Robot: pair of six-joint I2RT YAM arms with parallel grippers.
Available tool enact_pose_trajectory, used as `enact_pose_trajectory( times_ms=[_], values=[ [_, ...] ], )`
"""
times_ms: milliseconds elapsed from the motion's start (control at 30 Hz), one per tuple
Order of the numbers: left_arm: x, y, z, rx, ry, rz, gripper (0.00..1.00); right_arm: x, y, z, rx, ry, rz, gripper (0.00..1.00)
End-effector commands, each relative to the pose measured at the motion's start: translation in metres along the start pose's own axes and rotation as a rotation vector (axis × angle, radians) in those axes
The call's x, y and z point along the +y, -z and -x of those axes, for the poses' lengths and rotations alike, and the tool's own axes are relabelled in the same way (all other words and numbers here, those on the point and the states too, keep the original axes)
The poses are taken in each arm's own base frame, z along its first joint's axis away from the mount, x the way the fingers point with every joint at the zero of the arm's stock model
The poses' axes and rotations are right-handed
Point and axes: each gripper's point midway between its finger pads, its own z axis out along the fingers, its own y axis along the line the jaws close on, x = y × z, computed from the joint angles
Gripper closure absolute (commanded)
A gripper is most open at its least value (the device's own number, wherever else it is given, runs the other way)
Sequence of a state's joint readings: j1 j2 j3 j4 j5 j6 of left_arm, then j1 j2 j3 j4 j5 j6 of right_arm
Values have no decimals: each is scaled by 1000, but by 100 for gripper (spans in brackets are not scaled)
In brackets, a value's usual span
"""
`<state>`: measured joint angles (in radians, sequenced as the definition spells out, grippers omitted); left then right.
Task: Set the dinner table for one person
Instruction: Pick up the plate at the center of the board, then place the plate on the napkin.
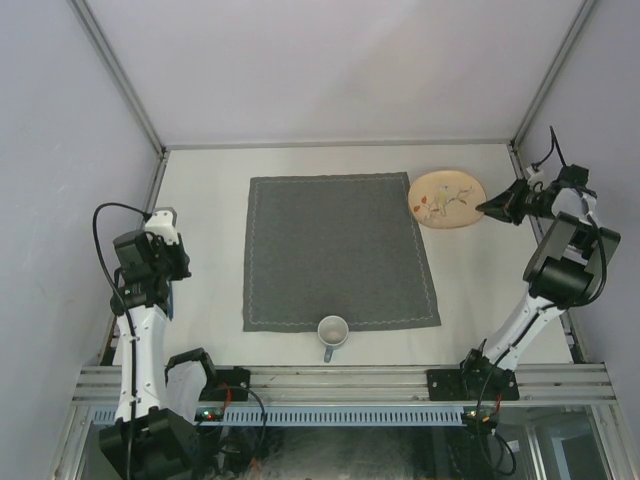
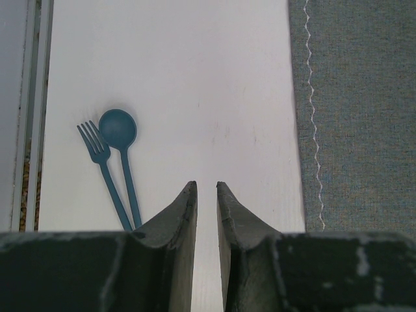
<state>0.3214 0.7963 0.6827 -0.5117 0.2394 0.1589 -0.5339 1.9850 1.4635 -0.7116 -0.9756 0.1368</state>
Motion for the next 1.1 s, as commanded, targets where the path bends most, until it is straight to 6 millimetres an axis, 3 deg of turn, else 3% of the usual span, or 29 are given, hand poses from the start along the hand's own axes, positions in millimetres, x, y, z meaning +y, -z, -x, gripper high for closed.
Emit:
enact_pose_trajectory(
  times_ms=[0,100,267,500,533,600,700,833,967,1067],
  values=[
    [2,2,11,-41,-3,3,77,124,26,8,-68,159,267,100],
    [1,3,11,-45,-5,2,77,151,20,-5,-44,178,289,100],
    [2,2,8,-37,-3,5,77,171,-11,-36,-18,192,260,100],
    [3,1,9,-35,-6,8,77,187,-59,-98,14,211,203,100],
    [4,0,7,-28,-10,15,77,196,-68,-119,6,242,157,100],
    [5,-1,7,-28,-10,20,77,196,-77,-132,1,227,106,100],
    [5,-4,5,-24,-5,19,77,197,-89,-146,-2,217,50,100],
    [6,-5,3,-17,5,20,77,215,-101,-162,-10,239,62,100],
    [7,-1,6,-21,-2,32,77,229,-109,-166,-41,203,75,100],
    [8,1,7,-25,-8,36,77,228,-115,-167,-68,142,38,100]
  ],
)
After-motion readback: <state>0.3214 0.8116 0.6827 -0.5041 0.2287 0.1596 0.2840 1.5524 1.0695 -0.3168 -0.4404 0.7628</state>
